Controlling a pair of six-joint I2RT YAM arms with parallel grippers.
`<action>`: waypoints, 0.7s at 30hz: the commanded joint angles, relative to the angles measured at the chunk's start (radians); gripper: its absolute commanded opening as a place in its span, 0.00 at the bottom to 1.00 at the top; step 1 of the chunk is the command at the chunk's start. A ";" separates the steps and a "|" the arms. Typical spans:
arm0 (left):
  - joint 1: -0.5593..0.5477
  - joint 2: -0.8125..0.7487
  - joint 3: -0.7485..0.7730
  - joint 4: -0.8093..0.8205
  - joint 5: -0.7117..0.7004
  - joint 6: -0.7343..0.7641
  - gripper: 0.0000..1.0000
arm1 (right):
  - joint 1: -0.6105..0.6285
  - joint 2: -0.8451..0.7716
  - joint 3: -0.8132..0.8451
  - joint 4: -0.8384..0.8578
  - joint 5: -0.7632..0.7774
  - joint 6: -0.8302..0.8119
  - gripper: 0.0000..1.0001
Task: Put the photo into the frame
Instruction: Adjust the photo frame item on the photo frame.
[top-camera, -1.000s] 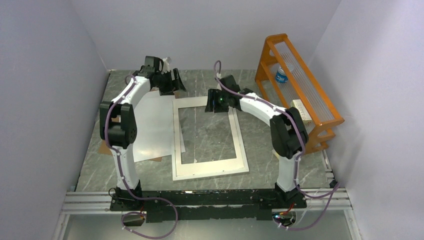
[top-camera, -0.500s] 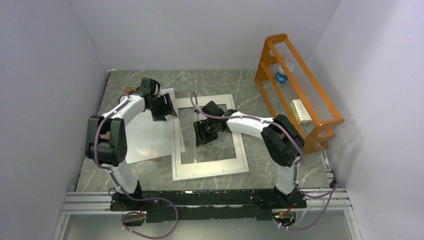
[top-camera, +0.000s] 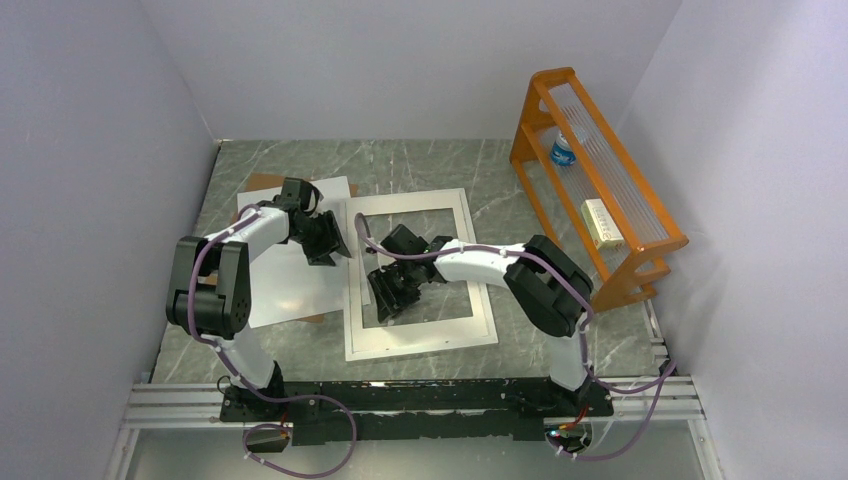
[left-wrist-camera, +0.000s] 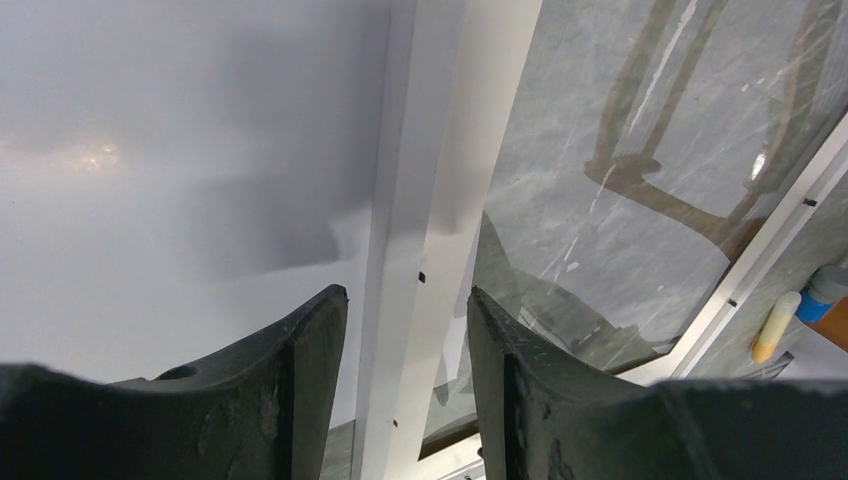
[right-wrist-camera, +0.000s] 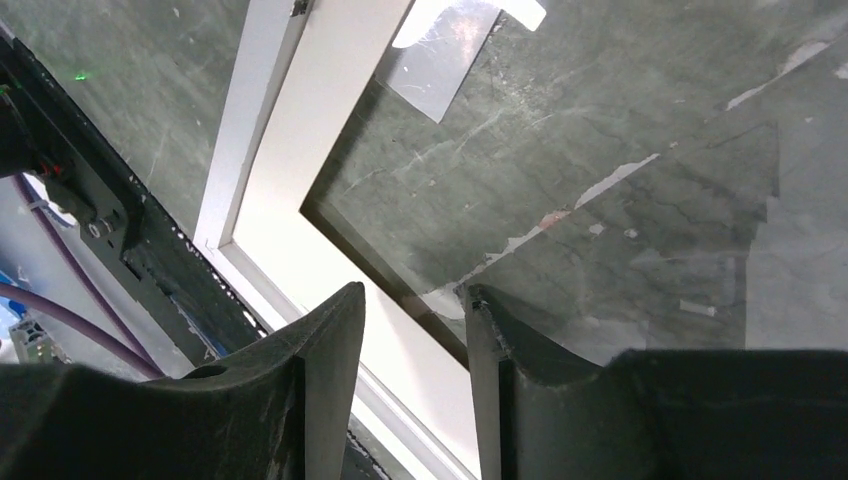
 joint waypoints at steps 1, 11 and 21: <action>0.003 0.011 0.013 0.022 0.045 -0.012 0.54 | 0.020 0.029 0.021 -0.007 -0.035 -0.040 0.46; 0.003 0.039 0.028 0.022 0.068 -0.004 0.56 | 0.030 0.021 0.021 -0.079 -0.123 -0.089 0.46; 0.004 0.056 0.039 0.023 0.081 -0.001 0.57 | 0.031 0.024 0.038 -0.111 -0.183 -0.085 0.43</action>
